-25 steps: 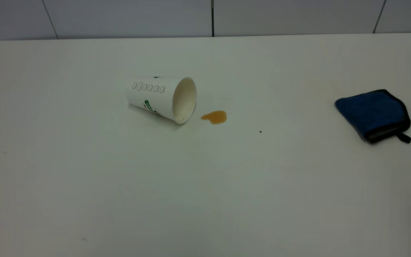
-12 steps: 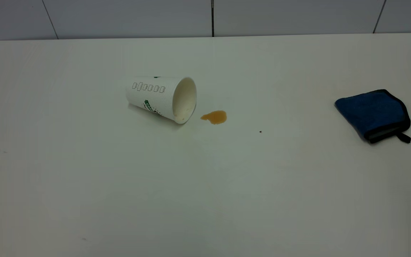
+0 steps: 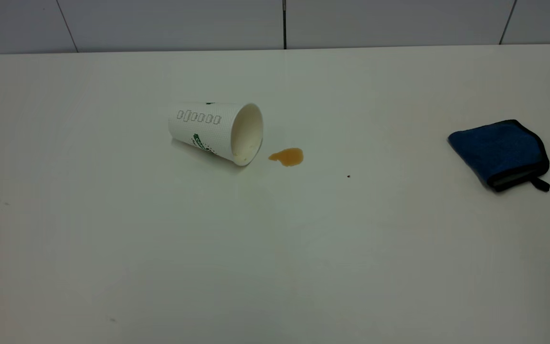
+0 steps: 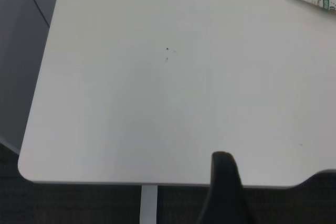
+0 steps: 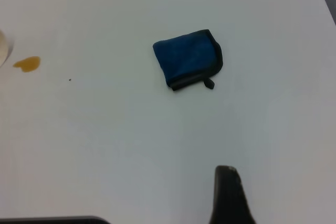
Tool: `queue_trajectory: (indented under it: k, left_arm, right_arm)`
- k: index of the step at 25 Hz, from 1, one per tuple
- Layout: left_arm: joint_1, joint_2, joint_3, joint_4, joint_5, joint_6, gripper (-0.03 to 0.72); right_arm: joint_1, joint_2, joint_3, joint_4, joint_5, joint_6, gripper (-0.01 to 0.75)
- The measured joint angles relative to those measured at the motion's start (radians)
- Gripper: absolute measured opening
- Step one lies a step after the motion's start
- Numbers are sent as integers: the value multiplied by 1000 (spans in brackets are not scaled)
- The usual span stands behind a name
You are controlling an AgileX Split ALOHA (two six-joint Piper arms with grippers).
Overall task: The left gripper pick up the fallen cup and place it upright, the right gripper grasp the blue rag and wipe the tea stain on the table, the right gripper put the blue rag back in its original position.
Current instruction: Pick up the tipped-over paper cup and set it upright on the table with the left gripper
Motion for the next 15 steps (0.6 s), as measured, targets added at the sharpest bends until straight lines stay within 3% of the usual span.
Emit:
queue_trajectory:
  k: [4,10,15]
  left_arm:
    - [0,21,-6,8,-5,-2,566]
    - [0,269,-91,-27,-127,94,566]
    - [0,550,-157,-199,-282,287,566]
  right_arm:
    - [0,0,0,0,0,0,534]
    - [0,0,0,0,0,0,534]
    - [0,0,0,0,0,0,534]
